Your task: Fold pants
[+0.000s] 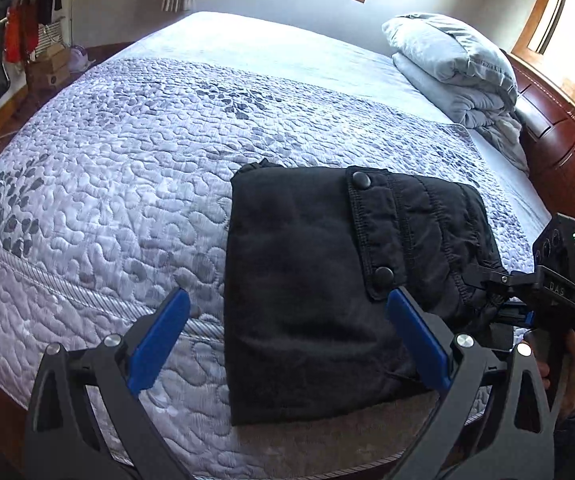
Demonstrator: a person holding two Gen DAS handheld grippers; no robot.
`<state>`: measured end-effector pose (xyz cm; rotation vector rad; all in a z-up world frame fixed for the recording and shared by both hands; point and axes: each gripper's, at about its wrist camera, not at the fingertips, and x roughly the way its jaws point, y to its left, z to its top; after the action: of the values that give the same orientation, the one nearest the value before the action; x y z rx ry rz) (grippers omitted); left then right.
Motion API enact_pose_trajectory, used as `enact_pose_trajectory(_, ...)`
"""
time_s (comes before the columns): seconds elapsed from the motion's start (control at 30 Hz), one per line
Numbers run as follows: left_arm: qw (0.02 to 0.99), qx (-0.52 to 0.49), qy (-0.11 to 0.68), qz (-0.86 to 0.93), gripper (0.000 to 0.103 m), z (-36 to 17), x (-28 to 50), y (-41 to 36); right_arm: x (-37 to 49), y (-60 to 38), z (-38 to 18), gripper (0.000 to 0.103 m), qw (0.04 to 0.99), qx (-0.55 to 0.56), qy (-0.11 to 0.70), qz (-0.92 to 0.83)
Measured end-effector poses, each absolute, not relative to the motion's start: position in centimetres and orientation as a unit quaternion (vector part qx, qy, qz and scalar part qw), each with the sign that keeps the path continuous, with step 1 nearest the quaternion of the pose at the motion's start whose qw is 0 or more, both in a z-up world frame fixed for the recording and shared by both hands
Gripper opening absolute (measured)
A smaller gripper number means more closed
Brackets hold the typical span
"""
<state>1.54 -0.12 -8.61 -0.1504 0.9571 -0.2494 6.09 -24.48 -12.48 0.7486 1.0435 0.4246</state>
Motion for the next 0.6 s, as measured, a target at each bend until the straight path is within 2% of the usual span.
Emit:
enact_pose_trajectory(0.13,0.876,-0.069,0.462,-0.117,0.099,-8.7,1.7,0.1,6.9,-23.7,-12.5,0.083,0.782,0.341,0.483,0.197)
enact_pose_trajectory(0.17,0.876,-0.067,0.463,-0.117,0.099,-8.8,1.8,0.1,7.1,-23.6,-12.4,0.080,0.783,0.341,0.482,0.197)
enact_pose_trajectory(0.27,0.873,-0.066,0.471,-0.111,0.099,-9.3,1.9,0.4,7.3,-23.6,-12.6,0.054,0.781,0.347,0.480,0.197)
enact_pose_trajectory(0.47,0.861,-0.067,0.496,-0.093,0.099,-11.1,2.1,1.1,6.6,-24.4,-12.9,0.036,0.773,0.370,0.468,0.214)
enact_pose_trajectory(0.6,0.855,-0.073,0.507,-0.085,0.099,-12.0,1.8,1.6,6.3,-23.2,-11.0,0.030,0.800,0.321,0.463,0.207)
